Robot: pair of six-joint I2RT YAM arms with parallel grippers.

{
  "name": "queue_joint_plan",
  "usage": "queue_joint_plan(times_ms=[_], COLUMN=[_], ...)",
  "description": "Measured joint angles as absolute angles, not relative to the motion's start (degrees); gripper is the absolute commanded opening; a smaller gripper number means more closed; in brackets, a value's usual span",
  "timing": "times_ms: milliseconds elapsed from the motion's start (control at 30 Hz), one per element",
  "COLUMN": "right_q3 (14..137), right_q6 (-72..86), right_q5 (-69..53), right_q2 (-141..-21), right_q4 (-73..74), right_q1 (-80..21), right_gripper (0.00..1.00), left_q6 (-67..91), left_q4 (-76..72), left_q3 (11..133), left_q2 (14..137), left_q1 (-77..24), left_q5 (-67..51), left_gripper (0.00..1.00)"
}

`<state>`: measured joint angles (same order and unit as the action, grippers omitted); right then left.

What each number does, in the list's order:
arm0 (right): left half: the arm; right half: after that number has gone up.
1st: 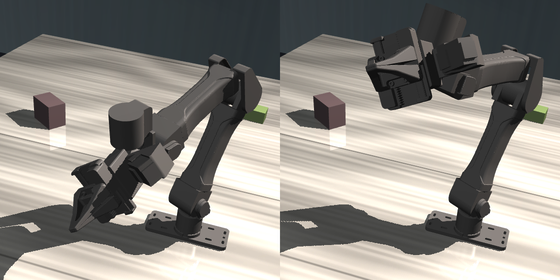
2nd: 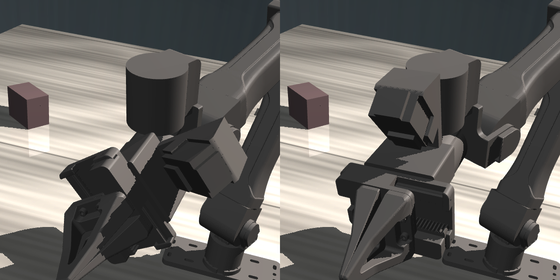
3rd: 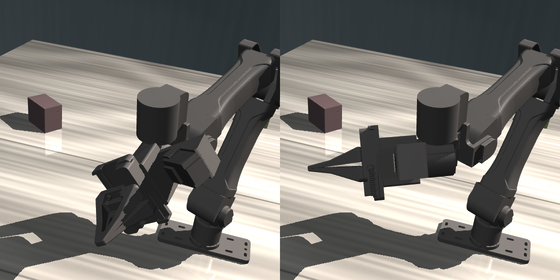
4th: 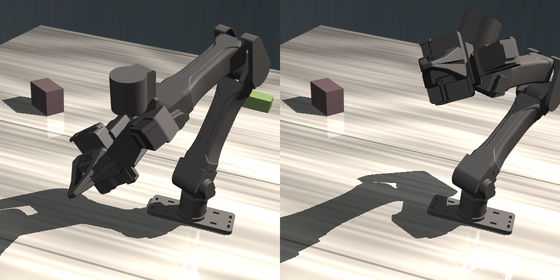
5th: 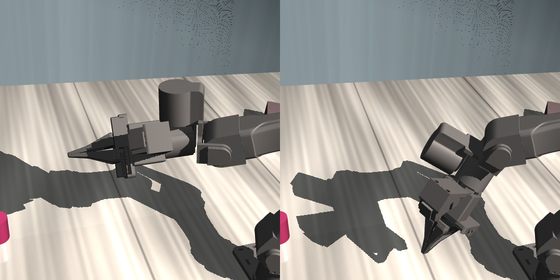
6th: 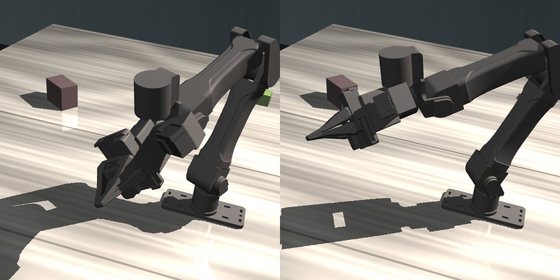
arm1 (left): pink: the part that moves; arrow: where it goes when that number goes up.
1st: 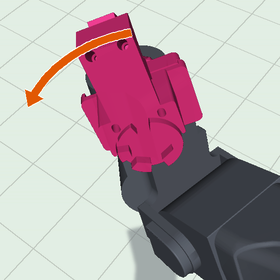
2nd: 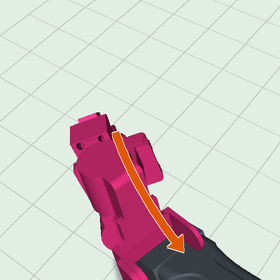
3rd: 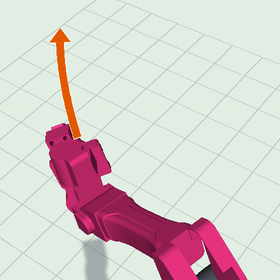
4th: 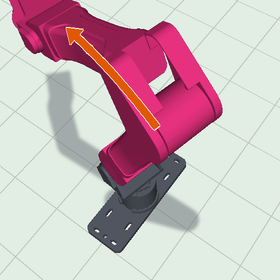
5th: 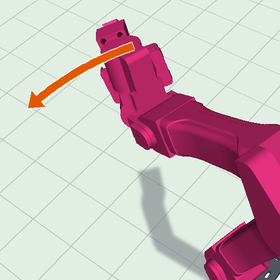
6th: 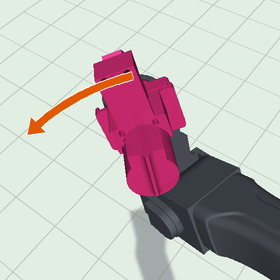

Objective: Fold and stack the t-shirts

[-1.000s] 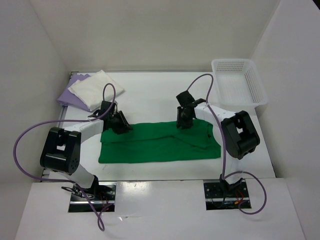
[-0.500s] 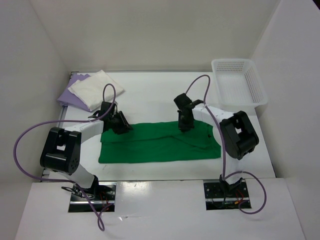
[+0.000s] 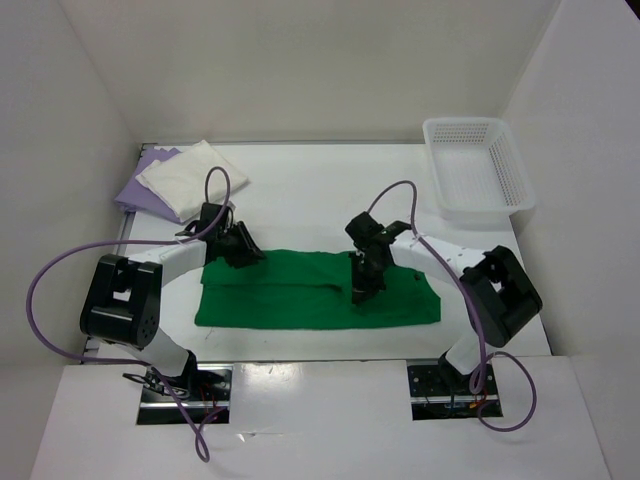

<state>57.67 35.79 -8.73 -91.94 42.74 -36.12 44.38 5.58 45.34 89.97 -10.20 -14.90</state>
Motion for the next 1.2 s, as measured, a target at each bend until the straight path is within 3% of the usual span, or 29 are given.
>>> queue_joint_plan(times_ms=[33, 67, 167, 267, 300, 400, 733, 1000, 1200], right_q3=[57.32, 57.21, 57.65, 59.48, 59.88, 59.9, 54.74, 55.86, 63.51], right_q6=[36.4, 36.88, 37.23, 36.71, 36.45, 36.12, 39.2, 40.05, 39.88], right_q5=[-10.7, -12.32, -14.63, -14.98, -15.09, -13.96, -5.78, -1.41, -1.17], right_q2=[-91.94, -91.94, -91.48, -90.76, -90.3, -88.9, -90.35, -97.01, -103.31], right_q4=[42.83, 43.05, 44.16, 45.47, 45.45, 44.91, 33.95, 29.34, 29.04], right_q1=[-36.38, -36.58, -36.71, -35.62, -34.65, -30.17, -15.7, -10.85, -9.96], right_gripper=[0.2, 0.33, 0.39, 0.28, 0.17, 0.0, 0.0, 0.0, 0.0], left_q6=[44.38, 44.38, 44.38, 44.36, 44.34, 44.07, 43.75, 45.54, 46.26], left_q4=[5.54, 5.52, 5.56, 5.56, 5.56, 5.76, 6.37, 5.58, 6.46], left_q3=[45.34, 45.34, 45.36, 45.41, 45.45, 45.76, 45.54, 39.81, 37.54], left_q2=[89.97, 89.97, 89.97, 89.97, 89.97, 89.97, 89.97, 90.98, 89.58], left_q1=[-10.04, -9.78, -9.23, -8.95, -8.95, -8.95, -7.6, 6.44, 12.62], left_q5=[-14.98, -15.09, -15.46, -15.79, -15.97, -16.64, -17.19, -26.3, -30.28], left_gripper=[0.39, 0.39, 0.39, 0.39, 0.39, 0.39, 0.39, 0.43, 0.44])
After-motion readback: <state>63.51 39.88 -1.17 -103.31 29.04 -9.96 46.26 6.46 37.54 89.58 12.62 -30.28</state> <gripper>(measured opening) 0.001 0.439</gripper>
